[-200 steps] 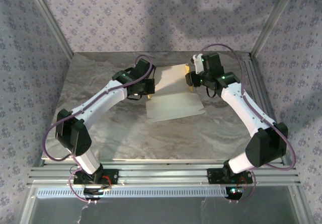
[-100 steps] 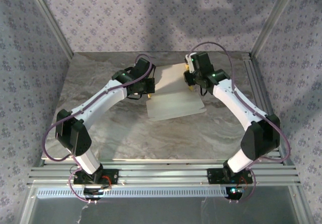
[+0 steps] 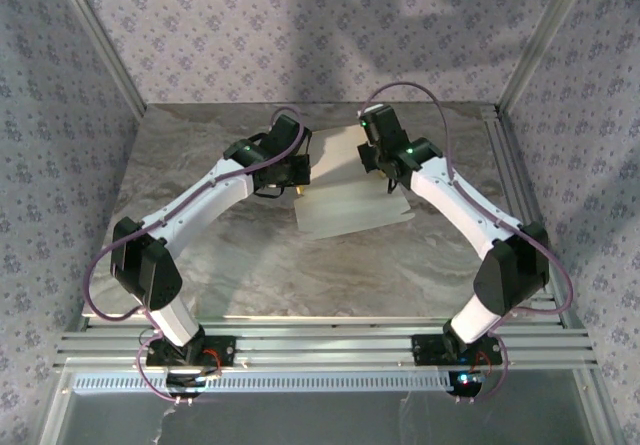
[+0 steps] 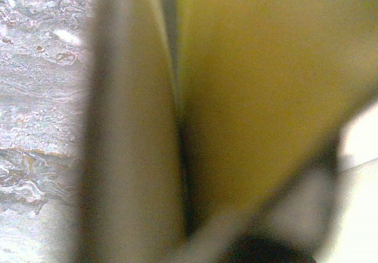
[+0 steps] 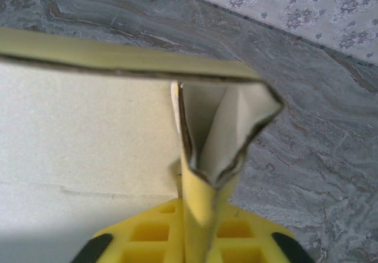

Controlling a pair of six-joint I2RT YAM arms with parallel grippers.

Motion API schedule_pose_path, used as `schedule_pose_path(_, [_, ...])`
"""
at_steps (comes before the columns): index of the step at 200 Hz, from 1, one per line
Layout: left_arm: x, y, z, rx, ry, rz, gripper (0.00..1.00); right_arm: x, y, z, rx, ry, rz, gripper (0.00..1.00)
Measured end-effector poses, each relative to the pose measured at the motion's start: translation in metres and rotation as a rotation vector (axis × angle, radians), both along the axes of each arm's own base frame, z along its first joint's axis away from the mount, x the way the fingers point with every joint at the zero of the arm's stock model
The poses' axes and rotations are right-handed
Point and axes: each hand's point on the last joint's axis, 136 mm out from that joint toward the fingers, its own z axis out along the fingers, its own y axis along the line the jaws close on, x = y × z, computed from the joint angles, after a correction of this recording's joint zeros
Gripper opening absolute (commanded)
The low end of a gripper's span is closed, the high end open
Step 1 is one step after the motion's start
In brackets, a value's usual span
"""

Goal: Fold the paper box

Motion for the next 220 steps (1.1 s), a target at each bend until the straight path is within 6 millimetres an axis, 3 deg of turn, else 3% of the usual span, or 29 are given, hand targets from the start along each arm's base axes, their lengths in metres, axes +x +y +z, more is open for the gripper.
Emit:
schedule_pose_path(15, [-0.001, 0.001, -0.001, 0.008, 0.005, 0.002, 0.00, 0.001, -0.005, 0.001, 0.030, 0.011, 0.004, 0.42])
schedule_pose_path(28, [-0.001, 0.001, -0.002, 0.009, 0.008, 0.002, 0.00, 0.001, -0.008, 0.005, 0.060, 0.013, 0.011, 0.45])
schedule_pose_path(45, [0.000, 0.001, -0.002, 0.009, 0.007, 0.001, 0.00, 0.000, -0.008, 0.013, 0.085, 0.012, 0.026, 0.43])
schedule_pose_path(89, [-0.001, 0.002, -0.005, 0.021, 0.020, -0.001, 0.00, 0.001, -0.002, 0.027, 0.113, -0.002, 0.044, 0.25])
schedule_pose_path(122, [-0.002, 0.001, -0.006, 0.024, 0.023, -0.004, 0.00, 0.002, -0.002, 0.016, 0.105, 0.026, 0.034, 0.39])
schedule_pose_path(142, [-0.002, 0.002, -0.006, 0.025, 0.023, -0.003, 0.00, 0.003, -0.002, 0.011, 0.097, 0.035, 0.033, 0.40])
schedule_pose_path(160, [-0.002, 0.001, -0.006, 0.024, 0.023, -0.003, 0.00, 0.004, -0.002, 0.011, 0.098, 0.035, 0.031, 0.30])
schedule_pose_path(183, [-0.002, 0.001, -0.006, 0.024, 0.023, -0.004, 0.00, 0.005, -0.002, 0.010, 0.096, 0.036, 0.027, 0.27])
schedule_pose_path(220, [-0.004, -0.001, -0.006, 0.025, 0.026, -0.013, 0.00, 0.010, 0.001, -0.003, 0.071, 0.050, 0.012, 0.00])
